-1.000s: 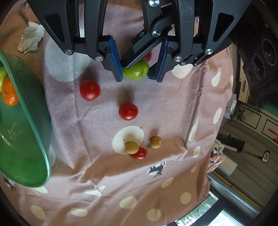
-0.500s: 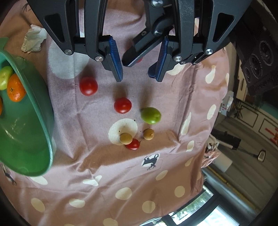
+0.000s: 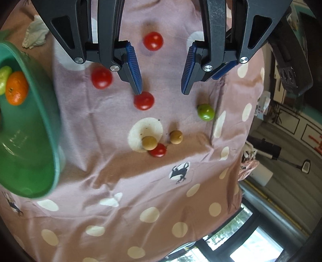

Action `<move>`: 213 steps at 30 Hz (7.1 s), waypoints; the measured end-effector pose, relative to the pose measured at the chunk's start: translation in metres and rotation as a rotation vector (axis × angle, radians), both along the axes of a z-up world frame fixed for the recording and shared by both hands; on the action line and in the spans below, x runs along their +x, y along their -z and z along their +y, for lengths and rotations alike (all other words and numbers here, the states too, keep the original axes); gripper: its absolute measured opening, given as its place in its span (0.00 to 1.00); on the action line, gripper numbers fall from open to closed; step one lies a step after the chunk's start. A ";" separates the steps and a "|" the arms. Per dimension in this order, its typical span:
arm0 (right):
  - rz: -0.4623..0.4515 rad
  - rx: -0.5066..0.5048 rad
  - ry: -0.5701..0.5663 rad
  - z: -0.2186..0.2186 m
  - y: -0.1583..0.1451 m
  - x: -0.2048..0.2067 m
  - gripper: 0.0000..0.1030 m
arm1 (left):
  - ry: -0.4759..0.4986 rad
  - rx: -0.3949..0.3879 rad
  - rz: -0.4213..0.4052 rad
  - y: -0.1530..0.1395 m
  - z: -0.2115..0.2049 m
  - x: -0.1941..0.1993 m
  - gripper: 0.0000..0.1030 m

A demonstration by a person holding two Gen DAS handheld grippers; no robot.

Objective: Organize fruits

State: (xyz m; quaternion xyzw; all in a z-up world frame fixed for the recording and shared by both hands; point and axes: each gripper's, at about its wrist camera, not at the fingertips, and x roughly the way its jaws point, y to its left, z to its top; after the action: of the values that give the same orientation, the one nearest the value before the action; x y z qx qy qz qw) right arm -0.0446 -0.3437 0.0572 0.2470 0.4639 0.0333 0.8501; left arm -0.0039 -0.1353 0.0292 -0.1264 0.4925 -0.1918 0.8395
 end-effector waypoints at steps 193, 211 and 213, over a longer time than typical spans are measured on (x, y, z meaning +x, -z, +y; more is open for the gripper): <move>-0.030 -0.348 0.059 -0.012 -0.016 -0.031 0.50 | -0.076 0.313 -0.135 0.004 -0.011 -0.021 0.92; 0.067 -0.353 0.090 -0.011 0.004 -0.022 0.50 | 0.014 0.185 -0.075 -0.002 -0.020 -0.029 0.90; 0.066 -0.346 0.096 -0.012 0.003 -0.023 0.50 | 0.024 0.175 -0.073 -0.002 -0.021 -0.030 0.89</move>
State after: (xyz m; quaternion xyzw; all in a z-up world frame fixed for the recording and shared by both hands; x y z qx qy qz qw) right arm -0.0677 -0.3560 0.0540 0.1199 0.4780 -0.0958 0.8649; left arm -0.0341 -0.1564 0.0317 -0.0395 0.4781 -0.1627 0.8622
